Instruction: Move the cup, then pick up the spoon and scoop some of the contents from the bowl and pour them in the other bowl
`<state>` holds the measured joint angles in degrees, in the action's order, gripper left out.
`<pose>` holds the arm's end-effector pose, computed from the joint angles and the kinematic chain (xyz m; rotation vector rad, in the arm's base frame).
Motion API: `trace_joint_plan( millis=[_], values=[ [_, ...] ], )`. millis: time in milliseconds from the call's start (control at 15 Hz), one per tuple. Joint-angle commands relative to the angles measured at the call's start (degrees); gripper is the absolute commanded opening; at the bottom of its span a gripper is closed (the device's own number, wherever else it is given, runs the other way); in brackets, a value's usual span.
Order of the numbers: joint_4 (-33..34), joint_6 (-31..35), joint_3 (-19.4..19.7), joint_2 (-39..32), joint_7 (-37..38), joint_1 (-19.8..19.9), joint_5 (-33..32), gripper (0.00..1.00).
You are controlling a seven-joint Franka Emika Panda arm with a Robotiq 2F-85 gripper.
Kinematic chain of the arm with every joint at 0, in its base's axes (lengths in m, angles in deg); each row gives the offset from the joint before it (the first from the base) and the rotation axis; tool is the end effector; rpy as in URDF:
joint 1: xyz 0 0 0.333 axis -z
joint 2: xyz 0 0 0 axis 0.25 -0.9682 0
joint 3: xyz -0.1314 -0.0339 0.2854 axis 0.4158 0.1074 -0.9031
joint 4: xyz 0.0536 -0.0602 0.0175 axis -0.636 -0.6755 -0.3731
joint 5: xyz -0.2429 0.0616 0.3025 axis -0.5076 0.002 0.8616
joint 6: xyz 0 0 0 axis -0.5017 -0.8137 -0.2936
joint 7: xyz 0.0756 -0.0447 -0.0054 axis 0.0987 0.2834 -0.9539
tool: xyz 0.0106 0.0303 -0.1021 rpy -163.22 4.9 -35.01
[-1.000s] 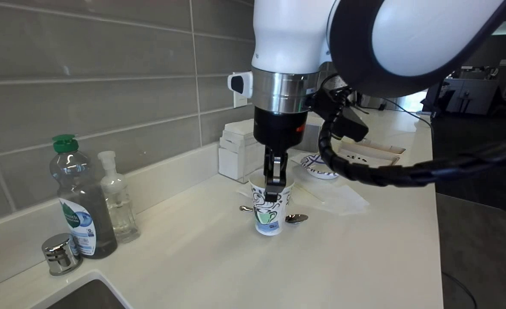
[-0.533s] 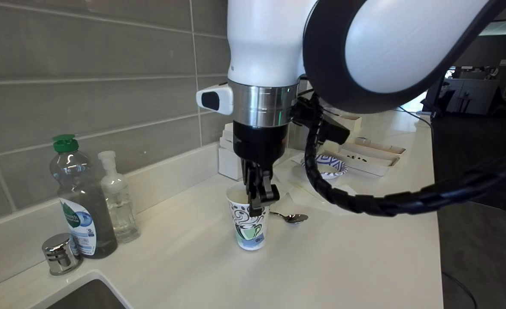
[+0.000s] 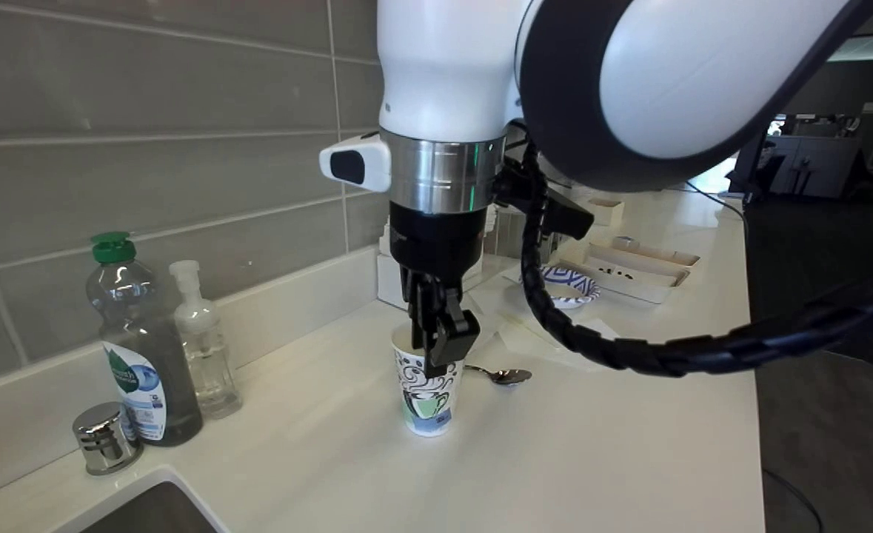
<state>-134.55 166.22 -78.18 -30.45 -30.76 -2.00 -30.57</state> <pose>0.4584 0.3081 0.3557 2.3572 1.7523 0.1796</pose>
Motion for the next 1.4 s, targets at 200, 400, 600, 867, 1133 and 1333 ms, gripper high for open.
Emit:
trace_joint_plan(
  millis=[200, 400, 600, 867, 1133, 1333],
  values=[
    [-2.17, -5.0, 1.09, 8.6, 7.35, 0.59, 8.51, 0.96],
    [-3.13, -5.31, 3.23, 12.01, 9.83, 1.87, 12.18, 1.0],
    [-2.93, -5.98, 6.3, 13.44, 8.85, 3.51, 15.27, 1.0],
    [-2.44, -4.88, 9.63, 12.36, 8.62, 5.79, 16.51, 1.0],
    [-0.56, -6.16, 11.63, 8.14, 7.4, 7.42, 17.19, 1.0],
    [1.15, -8.33, 11.77, 4.17, 7.57, 7.95, 18.9, 1.0]
  ],
)
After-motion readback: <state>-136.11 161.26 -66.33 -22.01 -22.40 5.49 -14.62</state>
